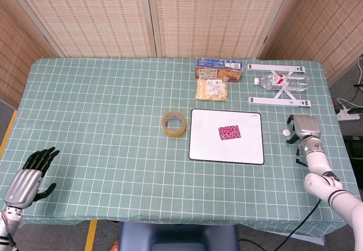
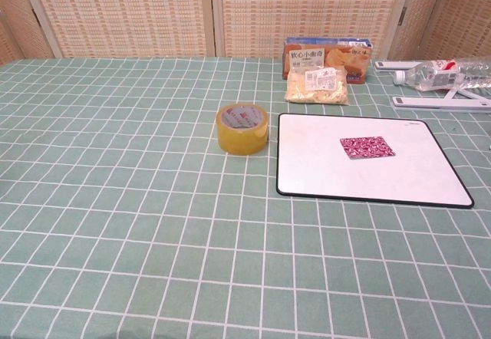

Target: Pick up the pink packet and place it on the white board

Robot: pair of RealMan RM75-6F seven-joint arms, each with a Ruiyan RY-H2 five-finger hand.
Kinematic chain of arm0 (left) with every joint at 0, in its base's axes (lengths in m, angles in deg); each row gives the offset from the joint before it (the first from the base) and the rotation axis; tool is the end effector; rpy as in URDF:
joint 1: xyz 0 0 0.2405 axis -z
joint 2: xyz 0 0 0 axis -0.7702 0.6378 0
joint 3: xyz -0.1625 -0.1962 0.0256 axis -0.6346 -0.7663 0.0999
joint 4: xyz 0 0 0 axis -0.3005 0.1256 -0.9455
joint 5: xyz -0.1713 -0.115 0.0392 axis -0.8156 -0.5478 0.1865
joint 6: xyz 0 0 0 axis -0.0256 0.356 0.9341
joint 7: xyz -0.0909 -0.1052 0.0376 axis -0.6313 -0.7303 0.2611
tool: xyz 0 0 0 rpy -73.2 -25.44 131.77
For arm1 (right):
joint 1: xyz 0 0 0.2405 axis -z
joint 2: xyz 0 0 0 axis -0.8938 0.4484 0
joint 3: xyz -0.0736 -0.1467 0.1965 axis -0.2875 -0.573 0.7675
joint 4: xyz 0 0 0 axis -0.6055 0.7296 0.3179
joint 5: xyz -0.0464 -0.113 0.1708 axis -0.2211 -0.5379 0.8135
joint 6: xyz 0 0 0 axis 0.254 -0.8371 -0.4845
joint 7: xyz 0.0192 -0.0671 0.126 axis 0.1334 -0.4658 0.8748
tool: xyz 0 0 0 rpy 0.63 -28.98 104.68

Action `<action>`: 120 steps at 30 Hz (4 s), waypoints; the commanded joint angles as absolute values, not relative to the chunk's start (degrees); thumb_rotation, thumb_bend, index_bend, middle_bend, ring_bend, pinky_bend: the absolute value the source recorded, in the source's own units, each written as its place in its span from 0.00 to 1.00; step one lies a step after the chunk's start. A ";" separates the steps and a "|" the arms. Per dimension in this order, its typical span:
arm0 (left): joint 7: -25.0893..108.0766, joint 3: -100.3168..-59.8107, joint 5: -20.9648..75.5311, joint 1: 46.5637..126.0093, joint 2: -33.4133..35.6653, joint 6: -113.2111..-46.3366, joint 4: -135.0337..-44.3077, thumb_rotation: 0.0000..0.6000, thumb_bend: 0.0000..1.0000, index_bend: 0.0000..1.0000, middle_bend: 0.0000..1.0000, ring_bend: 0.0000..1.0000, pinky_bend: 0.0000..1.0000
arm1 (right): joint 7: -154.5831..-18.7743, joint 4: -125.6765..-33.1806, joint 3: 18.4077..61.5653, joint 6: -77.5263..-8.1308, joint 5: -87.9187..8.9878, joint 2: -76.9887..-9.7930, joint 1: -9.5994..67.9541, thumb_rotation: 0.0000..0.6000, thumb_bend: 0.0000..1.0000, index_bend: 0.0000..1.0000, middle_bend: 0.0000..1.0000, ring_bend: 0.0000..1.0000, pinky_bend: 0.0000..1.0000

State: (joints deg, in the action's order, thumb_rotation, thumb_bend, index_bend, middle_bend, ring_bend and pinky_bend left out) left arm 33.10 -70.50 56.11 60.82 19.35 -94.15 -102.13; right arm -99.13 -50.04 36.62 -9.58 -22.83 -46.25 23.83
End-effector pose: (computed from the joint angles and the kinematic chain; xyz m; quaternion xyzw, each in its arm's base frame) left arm -0.3223 0.1973 0.1398 -0.6571 -0.4046 -0.3709 0.5167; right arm -0.3677 -0.4028 0.0845 0.6220 -0.4889 0.1339 0.5968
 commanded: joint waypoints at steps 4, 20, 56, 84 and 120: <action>32.96 -70.60 56.14 60.80 19.23 -94.42 -102.04 1.00 0.27 0.00 0.00 0.00 0.00 | -99.09 -47.87 37.28 -8.33 -23.24 -47.54 23.42 1.00 0.00 0.37 0.47 0.48 0.49; 32.34 -70.87 55.74 60.80 18.77 -94.57 -101.32 1.00 0.28 0.00 0.00 0.00 0.00 | -99.28 -42.37 38.57 -5.43 -23.37 -50.54 22.60 1.00 0.00 0.40 0.48 0.49 0.49; 29.27 -71.04 55.40 61.40 18.39 -93.77 -99.78 1.00 0.28 0.00 0.00 0.00 0.00 | -96.50 -35.05 41.09 -0.57 -27.63 -53.89 21.75 1.00 0.02 0.41 0.49 0.49 0.49; 28.38 -71.01 55.18 61.64 18.28 -93.36 -99.25 1.00 0.27 0.00 0.00 0.00 0.00 | -95.08 -33.08 42.27 0.51 -29.56 -54.91 21.56 1.00 0.15 0.46 0.50 0.50 0.49; 27.71 -70.80 55.36 61.89 18.16 -93.02 -98.72 1.00 0.27 0.00 0.00 0.00 0.00 | -96.34 -31.01 43.21 3.60 -27.92 -55.86 20.78 1.00 0.19 0.57 0.53 0.52 0.50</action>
